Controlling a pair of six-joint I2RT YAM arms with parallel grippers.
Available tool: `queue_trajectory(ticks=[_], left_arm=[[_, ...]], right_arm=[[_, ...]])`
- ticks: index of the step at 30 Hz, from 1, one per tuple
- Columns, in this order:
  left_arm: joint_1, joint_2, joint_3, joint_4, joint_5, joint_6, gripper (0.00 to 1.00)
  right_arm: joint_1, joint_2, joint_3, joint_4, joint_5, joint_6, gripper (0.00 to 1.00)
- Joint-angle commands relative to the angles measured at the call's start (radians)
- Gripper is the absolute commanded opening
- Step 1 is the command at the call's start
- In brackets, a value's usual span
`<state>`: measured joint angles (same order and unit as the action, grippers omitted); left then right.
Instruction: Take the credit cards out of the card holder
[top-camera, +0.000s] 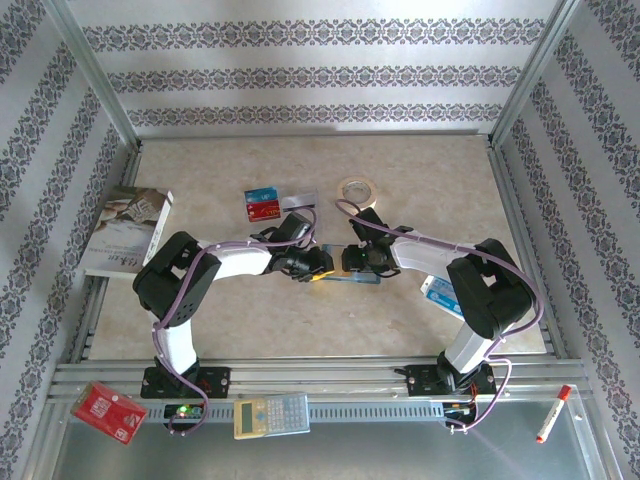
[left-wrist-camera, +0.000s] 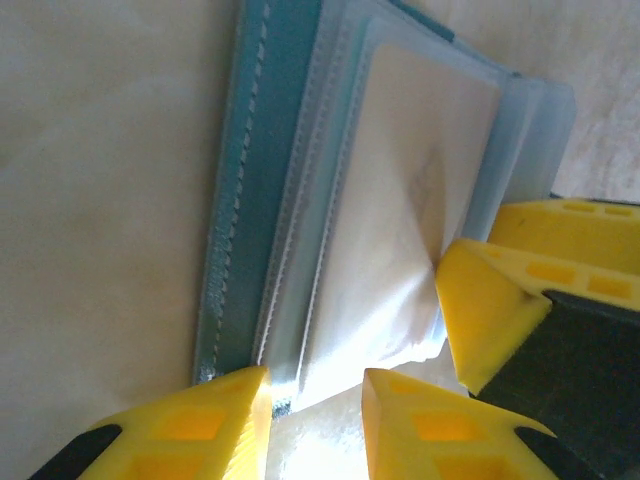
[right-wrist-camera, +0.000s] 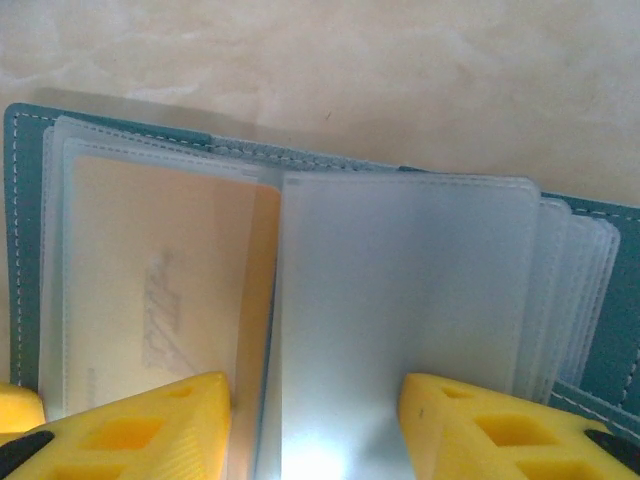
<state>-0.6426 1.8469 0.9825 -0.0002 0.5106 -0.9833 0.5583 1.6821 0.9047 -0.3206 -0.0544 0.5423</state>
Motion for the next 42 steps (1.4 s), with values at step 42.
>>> queue_trajectory(ticks=[42], left_arm=[[-0.039,0.07,0.043,0.039,0.052,-0.018,0.31]], right_arm=[[-0.038,0.096,-0.082,0.012,-0.148,0.05,0.46]])
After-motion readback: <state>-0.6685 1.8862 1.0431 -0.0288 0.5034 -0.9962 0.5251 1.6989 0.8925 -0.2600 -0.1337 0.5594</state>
